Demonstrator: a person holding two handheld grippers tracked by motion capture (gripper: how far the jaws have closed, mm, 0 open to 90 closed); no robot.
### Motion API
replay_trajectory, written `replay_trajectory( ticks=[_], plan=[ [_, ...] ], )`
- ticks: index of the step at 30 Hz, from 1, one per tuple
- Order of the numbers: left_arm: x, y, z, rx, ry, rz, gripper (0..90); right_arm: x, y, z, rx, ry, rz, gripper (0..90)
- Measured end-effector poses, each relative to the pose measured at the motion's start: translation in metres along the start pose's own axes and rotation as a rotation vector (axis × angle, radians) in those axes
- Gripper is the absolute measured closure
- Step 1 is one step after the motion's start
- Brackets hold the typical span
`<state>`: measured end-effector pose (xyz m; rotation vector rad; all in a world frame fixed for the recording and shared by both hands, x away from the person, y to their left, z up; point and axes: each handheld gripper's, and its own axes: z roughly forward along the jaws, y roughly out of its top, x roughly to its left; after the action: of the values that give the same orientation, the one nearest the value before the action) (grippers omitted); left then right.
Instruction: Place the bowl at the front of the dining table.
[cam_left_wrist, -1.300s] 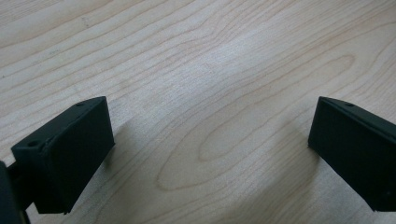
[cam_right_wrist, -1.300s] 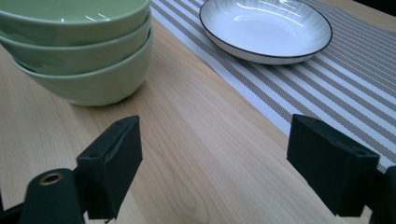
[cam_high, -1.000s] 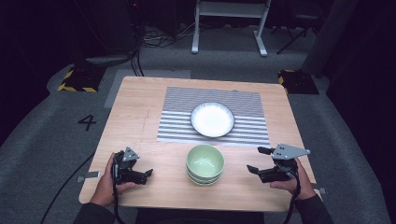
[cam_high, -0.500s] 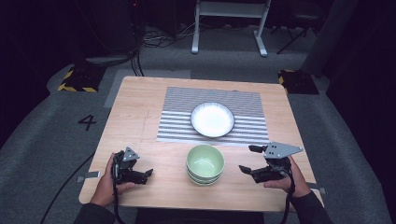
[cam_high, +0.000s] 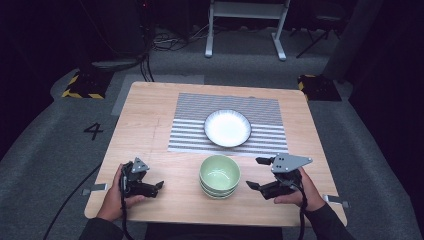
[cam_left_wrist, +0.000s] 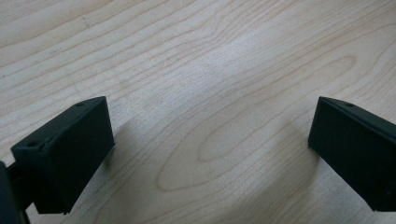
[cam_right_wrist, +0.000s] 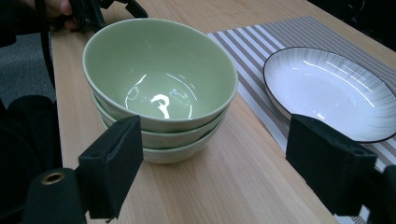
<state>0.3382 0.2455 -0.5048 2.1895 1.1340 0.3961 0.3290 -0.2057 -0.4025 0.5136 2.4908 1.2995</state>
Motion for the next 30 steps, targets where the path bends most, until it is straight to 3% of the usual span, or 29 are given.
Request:
replay_trajectory(
  ticks=[30],
  plan=[
    [0.0,0.0,0.0,0.001,0.0,-0.001,0.1,0.025,0.017,0.023,0.034,0.102,-0.084,18.9]
  ],
)
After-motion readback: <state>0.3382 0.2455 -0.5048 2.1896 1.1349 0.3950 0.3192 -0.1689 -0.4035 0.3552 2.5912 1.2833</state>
